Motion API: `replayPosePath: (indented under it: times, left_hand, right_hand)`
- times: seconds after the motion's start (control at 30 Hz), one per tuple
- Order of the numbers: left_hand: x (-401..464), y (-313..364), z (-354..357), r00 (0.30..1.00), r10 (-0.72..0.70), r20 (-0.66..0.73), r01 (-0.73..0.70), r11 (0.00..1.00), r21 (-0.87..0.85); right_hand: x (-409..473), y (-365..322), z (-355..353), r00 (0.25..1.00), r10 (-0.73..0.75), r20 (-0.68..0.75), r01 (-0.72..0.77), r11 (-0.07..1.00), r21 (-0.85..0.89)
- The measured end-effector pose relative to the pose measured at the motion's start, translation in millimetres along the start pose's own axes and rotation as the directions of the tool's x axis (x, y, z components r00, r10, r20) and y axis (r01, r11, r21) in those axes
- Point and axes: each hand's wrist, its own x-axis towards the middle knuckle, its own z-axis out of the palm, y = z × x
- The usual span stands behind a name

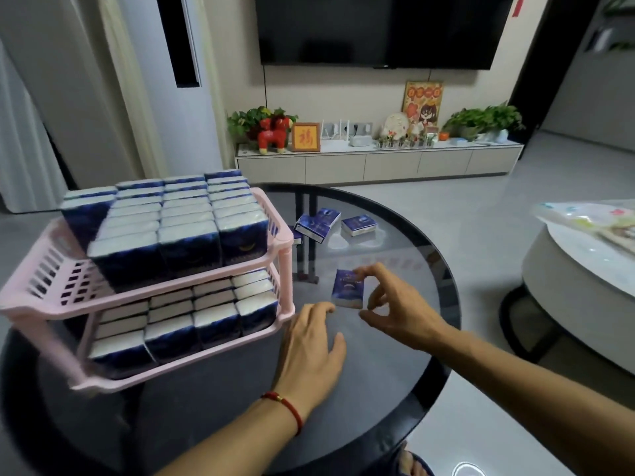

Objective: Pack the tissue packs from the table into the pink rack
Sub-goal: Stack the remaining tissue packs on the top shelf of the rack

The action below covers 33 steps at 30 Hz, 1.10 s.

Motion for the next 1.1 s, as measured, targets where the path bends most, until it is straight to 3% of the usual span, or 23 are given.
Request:
replayPosePath:
  times: [0.13, 0.27, 0.37, 0.47, 0.57, 0.67, 0.8, 0.9, 1.0, 1.1]
  left_hand:
    - [13, 14, 12, 1.0, -0.029, 0.009, 0.028, 0.998, 0.057]
    - [27, 23, 19, 0.997, -0.044, 0.063, 0.024, 0.958, 0.284]
    - [34, 26, 23, 0.996, -0.055, 0.077, 0.022, 0.928, 0.372]
    - [35, 23, 28, 1.0, -0.013, -0.017, 0.018, 0.927, 0.375]
    - [34, 21, 30, 0.996, 0.031, -0.085, 0.0, 0.941, 0.337]
    - [35, 18, 30, 0.991, 0.045, -0.122, -0.004, 0.948, 0.317]
    - [32, 18, 27, 0.982, 0.062, -0.176, -0.021, 0.974, 0.228]
    - [24, 16, 22, 0.985, 0.076, -0.156, -0.057, 0.991, 0.124]
    - [12, 21, 11, 0.988, 0.132, -0.085, -0.13, 0.991, 0.03]
    - [-6, 31, -11, 0.999, 0.04, -0.003, -0.04, 0.989, -0.144]
  right_hand:
    - [-2, 14, -7, 0.97, 0.192, -0.147, -0.179, 0.979, 0.1]
    - [42, 41, -2, 0.912, 0.347, -0.217, -0.341, 0.938, 0.068]
    - [82, 58, 1, 0.908, 0.373, -0.192, -0.389, 0.92, -0.048]
    - [122, 68, 5, 0.878, 0.458, -0.143, -0.479, 0.848, -0.227]
    - [155, 73, 9, 0.873, 0.481, -0.077, -0.469, 0.787, -0.401]
    - [167, 77, 8, 0.875, 0.479, -0.07, -0.455, 0.764, -0.456]
    - [141, 75, 4, 0.892, 0.429, -0.142, -0.451, 0.867, -0.214]
    - [106, 62, -5, 0.916, 0.384, -0.115, -0.389, 0.921, -0.015]
    - [63, 42, -24, 0.891, 0.453, 0.025, -0.447, 0.869, 0.212]
    - [18, 12, -52, 0.897, 0.425, 0.124, -0.44, 0.824, 0.357]
